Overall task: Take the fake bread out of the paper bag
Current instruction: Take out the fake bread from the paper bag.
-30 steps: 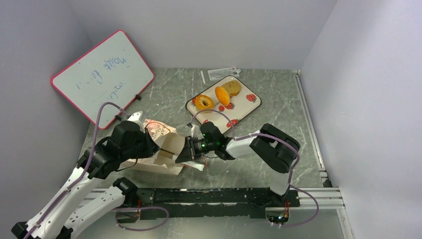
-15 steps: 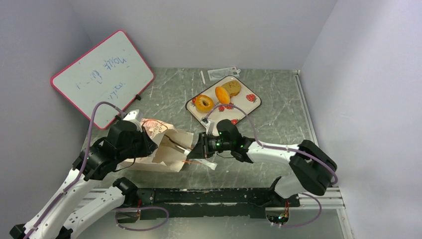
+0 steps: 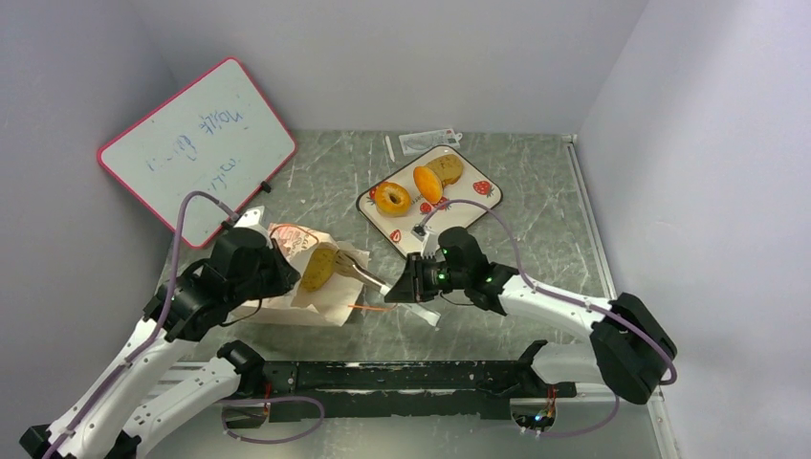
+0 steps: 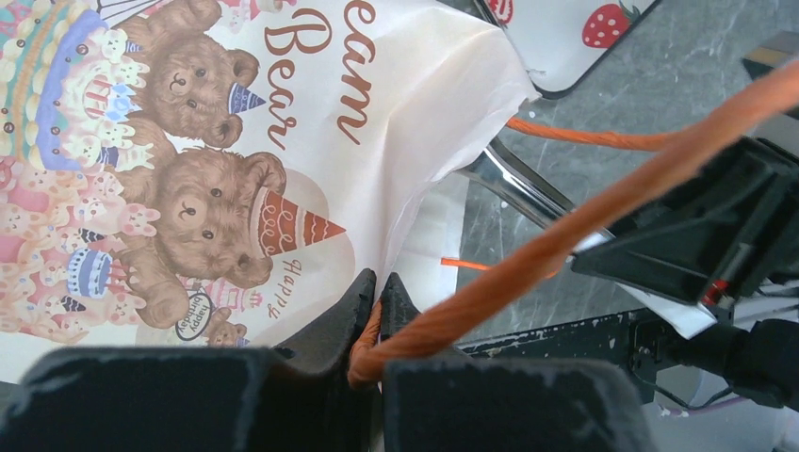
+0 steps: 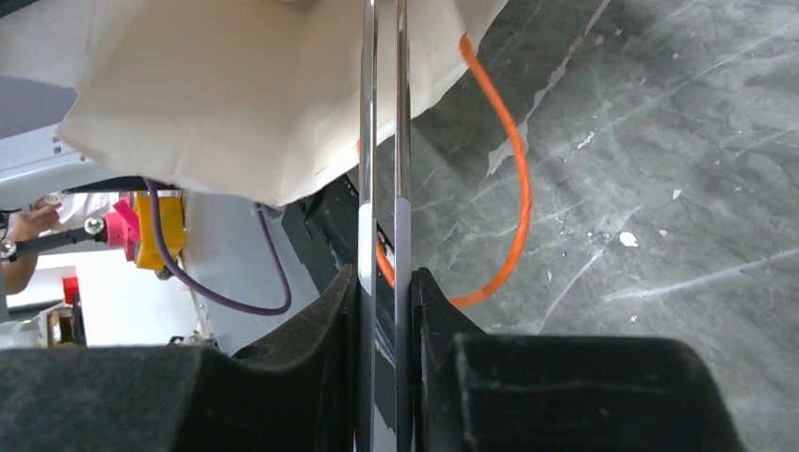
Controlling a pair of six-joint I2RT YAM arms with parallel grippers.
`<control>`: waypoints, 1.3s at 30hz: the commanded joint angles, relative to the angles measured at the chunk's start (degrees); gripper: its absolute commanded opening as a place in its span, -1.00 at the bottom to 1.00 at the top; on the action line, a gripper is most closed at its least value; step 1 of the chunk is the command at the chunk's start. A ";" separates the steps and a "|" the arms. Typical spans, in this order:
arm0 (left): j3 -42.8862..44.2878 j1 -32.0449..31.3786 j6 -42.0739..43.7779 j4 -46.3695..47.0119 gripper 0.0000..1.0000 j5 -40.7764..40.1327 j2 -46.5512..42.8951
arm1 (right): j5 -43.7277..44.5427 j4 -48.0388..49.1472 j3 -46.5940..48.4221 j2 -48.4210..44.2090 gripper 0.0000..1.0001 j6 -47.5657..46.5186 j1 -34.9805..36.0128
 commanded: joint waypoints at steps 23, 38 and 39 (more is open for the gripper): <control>6.44 -0.53 -4.44 10.77 -0.86 -13.00 15.47 | 17.07 -26.10 19.98 -7.46 -1.00 -2.21 -0.32; 6.32 -0.44 -0.78 11.72 -0.86 -12.46 16.36 | 22.26 -31.95 29.96 -5.79 -1.00 -1.92 -2.49; 6.22 -0.44 -0.76 11.86 -0.86 -12.71 16.28 | 22.23 -32.21 30.38 -5.66 -1.00 -1.98 -2.73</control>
